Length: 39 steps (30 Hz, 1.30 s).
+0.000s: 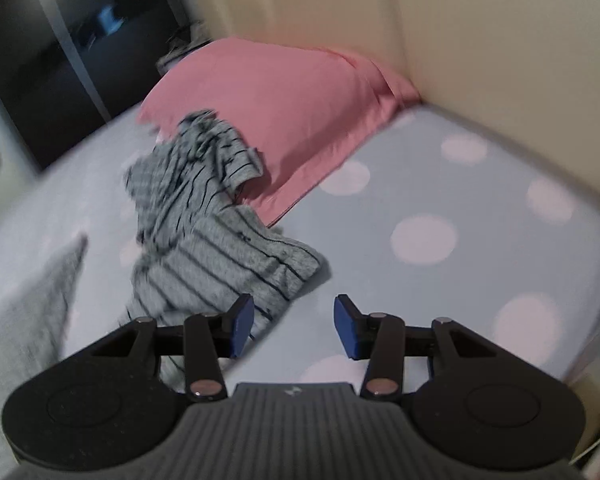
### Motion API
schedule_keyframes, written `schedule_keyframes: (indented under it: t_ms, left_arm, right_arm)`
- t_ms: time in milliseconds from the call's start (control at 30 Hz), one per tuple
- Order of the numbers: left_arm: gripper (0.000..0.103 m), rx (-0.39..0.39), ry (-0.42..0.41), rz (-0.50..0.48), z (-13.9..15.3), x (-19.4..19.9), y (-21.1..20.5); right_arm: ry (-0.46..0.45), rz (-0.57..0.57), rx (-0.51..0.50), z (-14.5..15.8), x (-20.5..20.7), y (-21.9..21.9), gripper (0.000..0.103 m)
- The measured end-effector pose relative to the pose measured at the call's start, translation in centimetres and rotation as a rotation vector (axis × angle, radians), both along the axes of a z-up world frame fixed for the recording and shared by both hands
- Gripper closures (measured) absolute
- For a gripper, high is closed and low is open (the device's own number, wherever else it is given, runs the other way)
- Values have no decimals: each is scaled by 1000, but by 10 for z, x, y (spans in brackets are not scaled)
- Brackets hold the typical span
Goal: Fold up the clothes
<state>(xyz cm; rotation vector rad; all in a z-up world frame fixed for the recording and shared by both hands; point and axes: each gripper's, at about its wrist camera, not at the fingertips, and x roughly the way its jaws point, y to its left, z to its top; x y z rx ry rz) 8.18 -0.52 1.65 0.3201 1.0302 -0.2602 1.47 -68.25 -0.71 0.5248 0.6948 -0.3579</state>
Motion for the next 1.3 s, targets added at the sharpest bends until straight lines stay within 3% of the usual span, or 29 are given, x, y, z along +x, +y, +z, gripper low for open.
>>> schedule_keyframes:
  t_ms: [233, 433, 567, 667, 700, 733, 967, 1133, 1300]
  left_arm:
    - [59, 53, 24, -4, -18, 15, -8]
    - [59, 61, 56, -5, -30, 27, -14]
    - [59, 72, 61, -25, -34, 28, -18]
    - [59, 72, 61, -26, -35, 27, -18]
    - [59, 70, 58, -24, -34, 27, -17]
    - [59, 66, 52, -22, -32, 27, -16]
    - [59, 30, 8, -18, -14, 19, -14]
    - [59, -27, -30, -44, 6, 9, -16]
    - [59, -143, -3, -164, 15, -11, -32]
  right_arm:
    - [-29, -121, 170, -53, 47, -25, 55]
    - [-25, -196, 222, -78, 71, -34, 55]
    - [-56, -186, 285, -88, 78, -39, 55]
    - [-74, -151, 265, -82, 83, -36, 79]
    - [-77, -135, 251, -79, 84, -35, 96]
    - [-87, -122, 235, -75, 84, -33, 99]
    - [-195, -42, 173, -27, 75, -7, 101]
    - [-314, 102, 133, 40, 60, 36, 101]
    - [-413, 252, 91, 115, 45, 101, 101]
